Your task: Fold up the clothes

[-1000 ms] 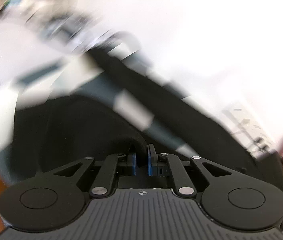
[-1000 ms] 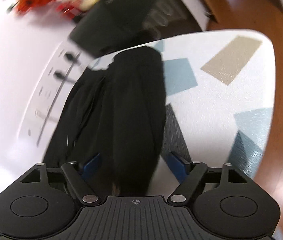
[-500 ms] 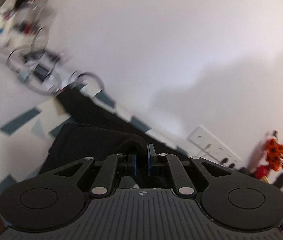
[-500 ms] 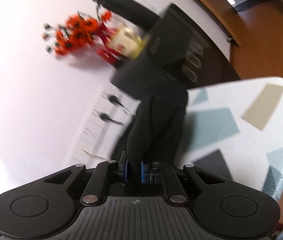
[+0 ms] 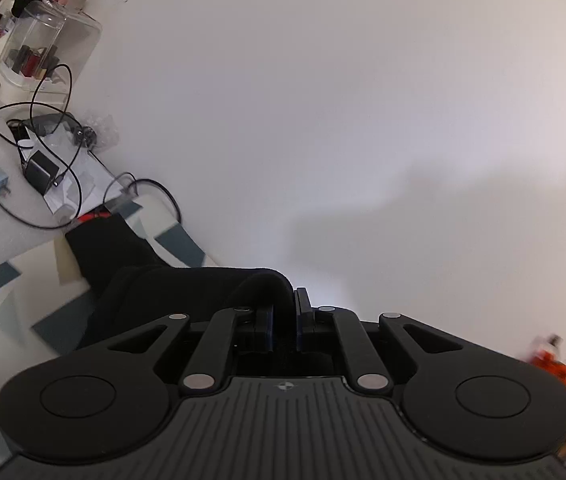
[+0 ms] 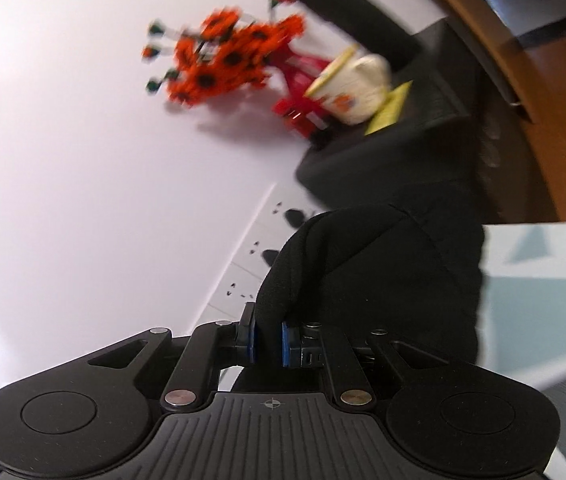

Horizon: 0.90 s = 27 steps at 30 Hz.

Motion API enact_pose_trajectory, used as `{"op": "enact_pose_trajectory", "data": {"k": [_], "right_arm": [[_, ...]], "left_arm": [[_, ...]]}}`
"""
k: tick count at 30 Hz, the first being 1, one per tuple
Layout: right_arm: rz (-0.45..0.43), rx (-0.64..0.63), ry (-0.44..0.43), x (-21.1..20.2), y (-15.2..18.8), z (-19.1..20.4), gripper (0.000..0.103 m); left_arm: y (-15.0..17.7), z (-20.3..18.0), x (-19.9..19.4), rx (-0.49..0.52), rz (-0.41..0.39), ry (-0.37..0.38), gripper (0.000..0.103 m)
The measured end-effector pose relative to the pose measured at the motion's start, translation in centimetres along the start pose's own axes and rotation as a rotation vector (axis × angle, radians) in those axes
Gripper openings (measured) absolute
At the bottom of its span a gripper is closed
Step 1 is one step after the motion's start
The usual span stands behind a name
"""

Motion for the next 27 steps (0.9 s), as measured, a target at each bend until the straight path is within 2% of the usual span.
{"op": "enact_pose_trajectory", "data": {"k": [6,10,12,16,17,18,19,20,21,22,23,24,27], "right_arm": [[0.043,-0.014,0.048,11.9,1.5,1.5,0.01],[0.091,0.011,0.162,18.9,3.5,-0.1,0.011],[0.126,0.007,0.23,21.8,4.6,-1.2,0.011],[0.154,-0.08,0.26,25.1,6.1,-2.3,0.012],[0.156,-0.095,0.26,25.7,6.3,-2.4,0.014],[0.16,-0.108,0.257,26.1,6.6,-2.2,0.016],[0.163,-0.121,0.253,26.5,6.8,-2.1,0.025],[0.167,-0.133,0.249,26.9,7.0,-1.9,0.037],[0.178,-0.128,0.238,27.1,7.1,-1.6,0.045],[0.202,-0.086,0.228,26.9,6.9,-1.2,0.06],[0.226,-0.044,0.219,26.7,6.7,-0.8,0.067],[0.265,0.016,0.215,26.5,6.6,-0.3,0.068],[0.334,0.058,0.155,24.6,7.0,1.7,0.07]], "left_arm": [[1.6,0.5,11.4,-0.081,0.048,-0.178,0.01],[4.5,2.1,18.8,-0.087,0.143,-0.262,0.011],[5.3,2.1,21.2,-0.019,0.179,-0.29,0.011],[6.0,1.3,24.6,0.082,0.234,-0.36,0.013],[6.1,1.3,25.4,0.096,0.261,-0.387,0.019],[6.3,1.2,26.3,0.111,0.288,-0.414,0.033],[6.6,1.2,27.1,0.135,0.332,-0.425,0.043],[6.8,1.1,28.0,0.159,0.376,-0.436,0.063],[7.0,0.5,27.8,0.212,0.395,-0.41,0.066],[7.1,-0.1,27.7,0.265,0.413,-0.384,0.066],[7.3,-0.8,27.5,0.318,0.43,-0.357,0.067],[7.5,-1.4,27.3,0.371,0.448,-0.33,0.07],[7.8,-3.1,25.7,0.508,0.482,-0.244,0.081]]}}
Point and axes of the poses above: each gripper's, at about its wrist camera, not at the fingertips, and x roughly the way its jaws point, z to its left, y to its underside, the point moved 1 cm from there along x, roughly the way its jaws point, and after that the axes turned 4 degrees about -z, right-handed, at the moved point
